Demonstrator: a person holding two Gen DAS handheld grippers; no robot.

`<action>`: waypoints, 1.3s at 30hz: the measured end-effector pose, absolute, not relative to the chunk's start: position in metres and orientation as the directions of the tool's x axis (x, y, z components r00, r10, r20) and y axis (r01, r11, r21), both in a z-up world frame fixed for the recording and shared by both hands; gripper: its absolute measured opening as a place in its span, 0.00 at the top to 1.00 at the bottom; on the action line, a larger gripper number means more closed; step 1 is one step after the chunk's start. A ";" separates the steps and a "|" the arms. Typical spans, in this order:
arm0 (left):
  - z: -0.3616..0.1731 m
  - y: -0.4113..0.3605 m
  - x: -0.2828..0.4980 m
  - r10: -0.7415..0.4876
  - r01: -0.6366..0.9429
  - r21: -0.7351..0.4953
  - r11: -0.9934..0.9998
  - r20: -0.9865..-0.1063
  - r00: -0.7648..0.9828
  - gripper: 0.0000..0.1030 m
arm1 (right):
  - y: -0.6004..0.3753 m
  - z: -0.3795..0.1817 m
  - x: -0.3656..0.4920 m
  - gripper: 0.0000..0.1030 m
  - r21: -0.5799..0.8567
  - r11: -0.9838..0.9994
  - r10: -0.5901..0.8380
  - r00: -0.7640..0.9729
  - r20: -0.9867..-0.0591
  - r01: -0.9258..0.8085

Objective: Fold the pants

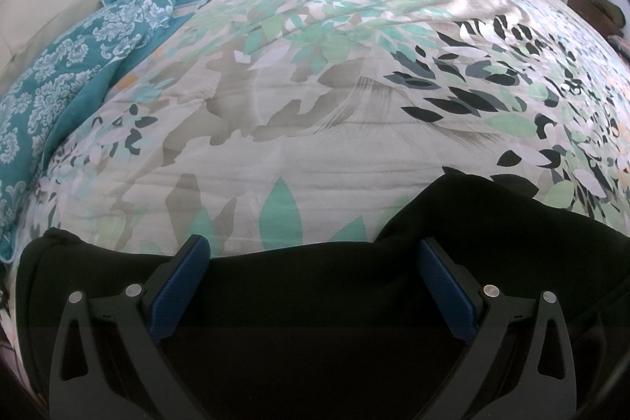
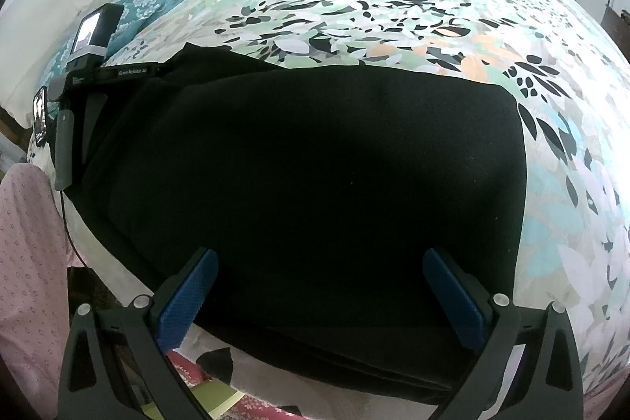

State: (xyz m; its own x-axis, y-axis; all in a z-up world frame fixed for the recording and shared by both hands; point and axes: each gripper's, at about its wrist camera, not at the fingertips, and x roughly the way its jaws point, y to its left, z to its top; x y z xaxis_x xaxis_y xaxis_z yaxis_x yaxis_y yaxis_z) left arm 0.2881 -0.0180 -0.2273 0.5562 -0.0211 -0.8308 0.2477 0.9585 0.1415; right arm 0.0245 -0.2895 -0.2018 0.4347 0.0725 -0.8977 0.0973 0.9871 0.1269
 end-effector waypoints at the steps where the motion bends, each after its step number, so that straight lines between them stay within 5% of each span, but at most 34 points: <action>1: -0.227 -0.018 0.288 -0.021 0.248 0.142 0.958 -0.831 0.556 0.00 | -0.289 -0.202 0.024 0.00 0.121 0.988 0.067 0.434 -0.898 0.098; 26: -0.226 -0.019 0.290 -0.015 0.245 0.130 0.961 -0.859 0.512 0.00 | -0.285 -0.204 0.023 0.00 0.084 0.992 0.031 0.448 -0.894 0.098; 29: -0.207 -0.011 0.287 -0.069 0.264 0.057 0.963 -0.894 0.443 0.02 | -0.285 -0.204 0.023 0.00 0.082 0.992 0.030 0.450 -0.893 0.098; 33: -0.151 0.030 0.272 -0.302 0.284 -0.190 0.940 -0.851 0.430 0.01 | -0.284 -0.204 0.023 0.00 0.082 0.992 0.030 0.449 -0.893 0.096; 39: -0.093 0.153 0.288 -0.291 0.197 -0.220 0.956 -0.809 0.511 0.01 | -0.285 -0.203 0.024 0.00 0.082 0.992 0.033 0.446 -0.895 0.092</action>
State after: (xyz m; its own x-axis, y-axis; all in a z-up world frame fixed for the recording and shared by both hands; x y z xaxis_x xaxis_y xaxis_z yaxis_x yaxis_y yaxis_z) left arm 0.2878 0.1531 -0.0934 0.5109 -0.2910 -0.8089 0.1965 0.9556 -0.2196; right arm 0.0236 -0.2845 -0.2032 0.4456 0.0327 -0.8947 0.0919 0.9924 0.0821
